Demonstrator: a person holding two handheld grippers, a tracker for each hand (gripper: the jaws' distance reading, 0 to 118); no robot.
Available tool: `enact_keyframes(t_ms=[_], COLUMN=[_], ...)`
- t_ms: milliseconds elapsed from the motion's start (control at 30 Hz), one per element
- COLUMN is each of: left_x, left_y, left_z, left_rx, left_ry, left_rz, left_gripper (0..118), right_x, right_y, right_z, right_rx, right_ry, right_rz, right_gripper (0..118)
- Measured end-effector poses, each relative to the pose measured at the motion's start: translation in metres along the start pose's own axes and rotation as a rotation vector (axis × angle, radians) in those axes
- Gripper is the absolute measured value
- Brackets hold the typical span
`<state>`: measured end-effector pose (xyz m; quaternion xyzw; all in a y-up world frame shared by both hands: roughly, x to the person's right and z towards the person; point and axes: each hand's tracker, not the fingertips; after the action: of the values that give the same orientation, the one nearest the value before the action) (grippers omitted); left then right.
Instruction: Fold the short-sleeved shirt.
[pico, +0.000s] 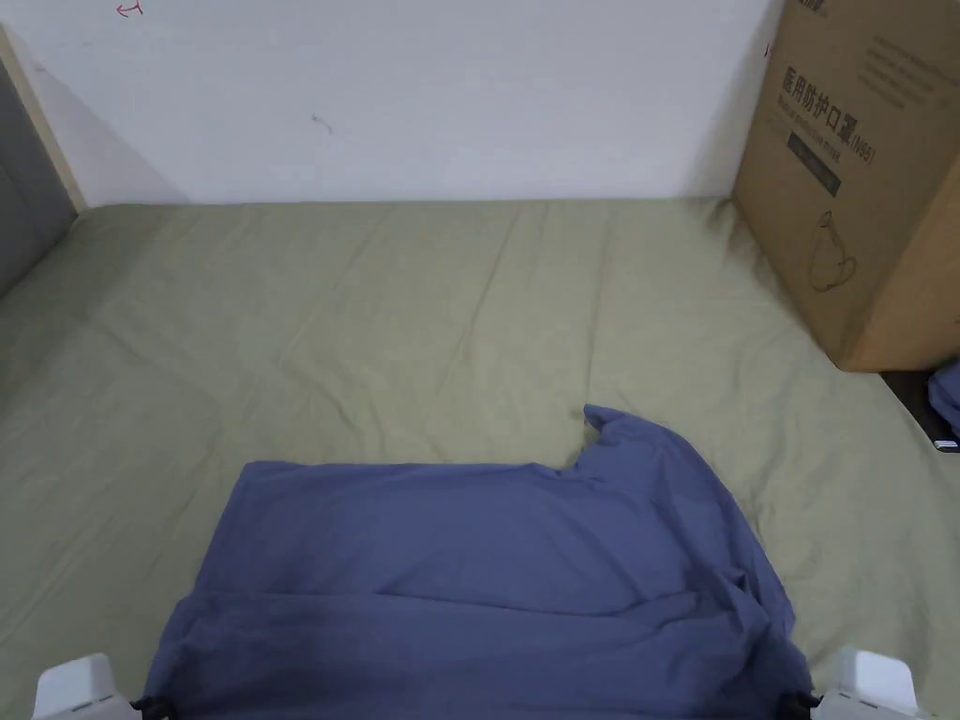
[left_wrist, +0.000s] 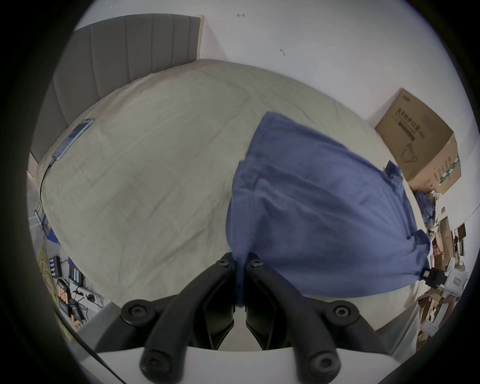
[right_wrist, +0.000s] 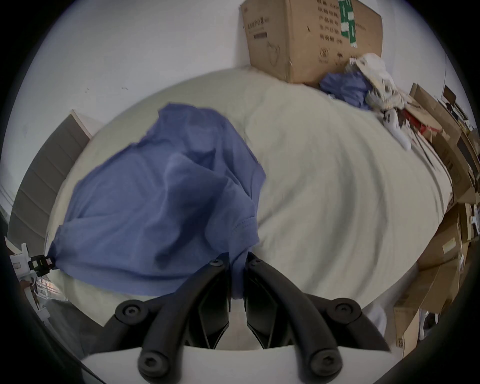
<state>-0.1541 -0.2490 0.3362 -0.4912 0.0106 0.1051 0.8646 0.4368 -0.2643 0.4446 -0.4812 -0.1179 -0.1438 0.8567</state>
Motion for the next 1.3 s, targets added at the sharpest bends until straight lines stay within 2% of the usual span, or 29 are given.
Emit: enact_keyframes(t_ms=[200,233,267,300,333,367,400,433,567,800,900,967,1000,1067,1100,1133,1167,1300], left_x=[0.011,0.011,0.012,0.015,0.018,0.02,0.025,0.03,0.063,0.115,0.129,0.135,0.137,0.139,0.14,0.14,0.14,0.139], left_y=[-0.001,-0.001,0.001,0.003,0.006,0.009,0.014,0.018,0.045,0.073,0.071,0.067,0.065,0.061,0.06,0.059,0.06,0.066], left_z=[-0.009,-0.009,-0.006,0.0,0.005,0.013,0.023,0.033,0.088,0.152,0.156,0.155,0.153,0.147,0.144,0.141,0.136,0.12], left_rx=[-0.034,-0.034,-0.03,-0.029,-0.024,-0.006,0.025,0.063,0.266,0.603,0.687,0.716,0.728,0.748,0.748,0.736,0.721,0.653], left_ry=[0.035,0.037,0.035,0.035,0.034,0.021,-0.016,-0.04,-0.094,-0.153,-0.123,-0.132,-0.129,-0.128,-0.135,-0.149,-0.146,-0.154], left_rz=[-0.035,-0.044,-0.049,-0.048,-0.043,-0.023,-0.015,-0.021,-0.073,-0.148,-0.167,-0.177,-0.18,-0.189,-0.197,-0.214,-0.215,-0.209], left_gripper=[4,9,19,34,62,79,89,94,94,94,89,76,66,25,10,2,0,0], right_x=[-0.004,-0.004,-0.005,-0.017,-0.022,-0.025,-0.03,-0.026,-0.049,-0.091,-0.108,-0.117,-0.12,-0.127,-0.129,-0.131,-0.132,-0.133], right_y=[0.002,0.003,0.004,0.006,0.009,0.014,0.02,0.027,0.06,0.096,0.095,0.091,0.09,0.085,0.085,0.085,0.085,0.09], right_z=[-0.01,-0.007,-0.004,0.012,0.019,0.029,0.041,0.044,0.1,0.165,0.174,0.173,0.173,0.171,0.168,0.166,0.164,0.153], right_rx=[-0.008,-0.006,-0.001,0.01,0.033,0.079,0.124,0.162,0.361,0.64,0.713,0.737,0.739,0.758,0.762,0.762,0.759,0.735], right_ry=[-0.037,-0.039,-0.041,-0.043,-0.051,-0.054,-0.049,-0.037,0.039,0.08,0.041,0.014,0.003,-0.034,-0.045,-0.044,-0.043,-0.01], right_rz=[0.0,-0.004,-0.01,-0.007,0.005,0.02,0.025,0.027,0.057,0.154,0.2,0.224,0.233,0.259,0.271,0.271,0.273,0.28], right_gripper=[8,9,10,15,34,53,70,80,80,80,80,78,76,54,35,5,1,0])
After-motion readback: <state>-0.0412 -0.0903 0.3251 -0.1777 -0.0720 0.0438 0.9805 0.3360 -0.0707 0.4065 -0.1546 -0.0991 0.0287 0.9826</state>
